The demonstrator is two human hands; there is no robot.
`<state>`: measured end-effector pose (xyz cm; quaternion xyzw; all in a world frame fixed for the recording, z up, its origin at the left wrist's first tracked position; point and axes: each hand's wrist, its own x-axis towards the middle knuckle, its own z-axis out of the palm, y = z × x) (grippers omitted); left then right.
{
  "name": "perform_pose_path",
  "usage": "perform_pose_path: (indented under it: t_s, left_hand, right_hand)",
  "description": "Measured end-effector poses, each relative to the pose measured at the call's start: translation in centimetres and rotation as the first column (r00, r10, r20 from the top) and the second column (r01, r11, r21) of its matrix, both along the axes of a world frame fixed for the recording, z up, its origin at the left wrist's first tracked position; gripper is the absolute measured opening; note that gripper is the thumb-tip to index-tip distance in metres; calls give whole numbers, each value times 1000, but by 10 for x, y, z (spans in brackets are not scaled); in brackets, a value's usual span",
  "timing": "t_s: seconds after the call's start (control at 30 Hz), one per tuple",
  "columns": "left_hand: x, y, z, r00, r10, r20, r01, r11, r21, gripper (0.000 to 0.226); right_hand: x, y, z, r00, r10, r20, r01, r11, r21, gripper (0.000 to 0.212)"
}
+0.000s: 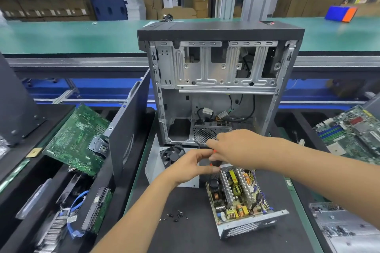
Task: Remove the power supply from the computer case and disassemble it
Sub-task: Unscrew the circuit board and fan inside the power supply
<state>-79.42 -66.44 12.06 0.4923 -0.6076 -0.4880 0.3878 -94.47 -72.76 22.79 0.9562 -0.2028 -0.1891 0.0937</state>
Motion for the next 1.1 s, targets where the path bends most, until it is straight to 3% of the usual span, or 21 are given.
perform_pose_path:
  t_s: [0.23,0.33,0.4,0.47,0.53,0.73,0.83,0.9,0.93,1.0,1.07,1.1]
  left_hand:
    - [6,-1,0,998,-47,-50,47,999,-3,25]
    - [6,-1,-2,998,-4,-56,3,1000,-27,18]
    - [4,-1,-4,997,11,-72,-15,998,-54,19]
    - [2,-1,-8,996,12,-85,-20,995,-94,25]
    - [0,2,-11,994,16,-112,-27,995,-96,27]
    - [8,0,-8,995,-10,-103,10,1000,1,18]
    - [6,-1,-8,994,-4,-106,4,1000,-2,20]
    - [4,-1,-9,995,25,-98,-27,999,-23,21]
    - [4,-2,-9,995,34,-94,-37,999,-36,21]
    - [2,-3,-9,996,38,-79,-43,997,-59,27]
    - [0,-3,-7,997,52,-56,-57,995,-85,34]
    - [0,-3,-8,997,58,-46,-62,994,-93,36]
  right_hand:
    - [-1,-3,6,983,180,17,-181,975,128,43]
    - [2,-2,12,994,67,84,-80,984,161,31]
    - [4,1,11,990,-81,118,73,995,71,50]
    - [10,6,5,988,-113,104,122,989,-87,45]
    - [12,8,-2,988,-100,117,114,987,-116,37]
    - [11,6,12,999,25,-34,-21,993,119,24]
    - [9,4,22,998,64,-19,-58,968,242,24]
    - [7,4,24,1000,-7,11,3,953,302,29]
    - [7,4,23,997,-75,34,63,960,273,39]
    - [9,5,20,986,-151,66,147,987,66,53]
    - [14,6,12,992,-104,66,112,986,-127,44]
    - [16,7,7,993,-86,75,96,984,-148,39]
